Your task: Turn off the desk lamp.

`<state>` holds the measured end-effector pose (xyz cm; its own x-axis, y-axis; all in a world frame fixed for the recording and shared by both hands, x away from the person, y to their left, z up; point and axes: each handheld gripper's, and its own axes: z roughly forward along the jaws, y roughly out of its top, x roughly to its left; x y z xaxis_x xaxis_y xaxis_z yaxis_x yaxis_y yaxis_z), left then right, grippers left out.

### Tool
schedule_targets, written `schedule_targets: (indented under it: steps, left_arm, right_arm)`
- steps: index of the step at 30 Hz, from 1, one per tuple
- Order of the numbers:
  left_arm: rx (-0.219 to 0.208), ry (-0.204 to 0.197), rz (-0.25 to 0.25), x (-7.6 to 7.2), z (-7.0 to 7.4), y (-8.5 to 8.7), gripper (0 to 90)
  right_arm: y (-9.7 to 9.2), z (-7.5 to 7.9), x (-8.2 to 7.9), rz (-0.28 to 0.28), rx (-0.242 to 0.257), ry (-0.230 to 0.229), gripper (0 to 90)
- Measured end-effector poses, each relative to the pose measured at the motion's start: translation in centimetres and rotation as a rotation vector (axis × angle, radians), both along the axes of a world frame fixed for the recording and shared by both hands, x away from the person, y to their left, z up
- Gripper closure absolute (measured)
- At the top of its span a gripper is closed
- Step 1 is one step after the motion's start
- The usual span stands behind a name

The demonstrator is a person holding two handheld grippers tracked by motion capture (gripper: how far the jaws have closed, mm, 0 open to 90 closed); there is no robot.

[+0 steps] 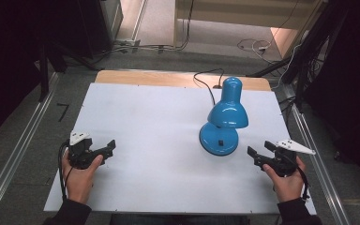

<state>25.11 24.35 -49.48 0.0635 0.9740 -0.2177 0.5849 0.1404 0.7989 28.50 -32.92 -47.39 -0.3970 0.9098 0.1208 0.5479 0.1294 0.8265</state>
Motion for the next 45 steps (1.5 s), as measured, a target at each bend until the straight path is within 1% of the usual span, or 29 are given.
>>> schedule_targets:
  steps: [30, 45]
  left_arm:
    - [0.0, 0.001, 0.0, 0.0, 0.0, 0.0, 10.5]
    - [0.0, 0.002, -0.001, 0.0, 0.0, 0.0, 10.5]
  right_arm:
    - [-2.2, 0.3, -1.2, -0.044, 0.01, 0.0, 19.0]
    - [-3.5, 0.4, -1.9, -0.068, 0.006, -0.003, 19.0]
